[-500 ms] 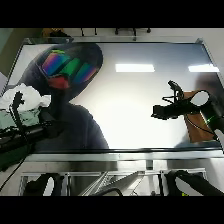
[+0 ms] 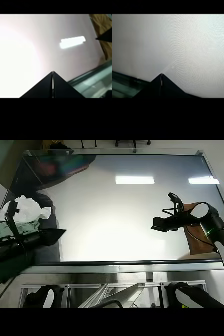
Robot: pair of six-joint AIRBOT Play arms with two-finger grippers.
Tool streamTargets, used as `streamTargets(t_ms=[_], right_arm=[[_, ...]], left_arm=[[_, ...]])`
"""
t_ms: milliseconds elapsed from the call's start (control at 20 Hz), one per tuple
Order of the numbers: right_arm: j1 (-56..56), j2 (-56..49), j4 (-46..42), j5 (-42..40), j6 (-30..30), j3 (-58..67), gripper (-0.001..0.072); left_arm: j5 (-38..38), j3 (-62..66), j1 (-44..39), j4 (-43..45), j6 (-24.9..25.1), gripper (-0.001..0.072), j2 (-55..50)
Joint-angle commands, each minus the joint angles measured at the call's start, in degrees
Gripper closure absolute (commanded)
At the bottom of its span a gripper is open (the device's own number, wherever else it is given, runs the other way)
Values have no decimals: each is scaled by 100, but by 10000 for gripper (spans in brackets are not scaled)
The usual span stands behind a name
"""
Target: Fold the shirts.
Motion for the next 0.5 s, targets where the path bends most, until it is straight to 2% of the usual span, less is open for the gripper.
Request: streamTargets(t_ms=[0, 50, 100, 200, 450], right_arm=[[4, 4, 2, 4, 2, -2, 692], [4, 4, 2, 4, 2, -2, 692], [4, 4, 2, 2, 2, -2, 692], [4, 4, 2, 4, 2, -2, 691], [4, 4, 2, 4, 2, -2, 692]], left_arm=[[872, 807, 7, 1746, -2, 686, -560], [1005, 1126, 7, 2315, -20, 403, -870], [1178, 1458, 7, 2839, -151, 3, -1231], [1401, 2026, 9, 3648, -273, 10, -2002], [1633, 3088, 11, 4852, -271, 11, -4155]])
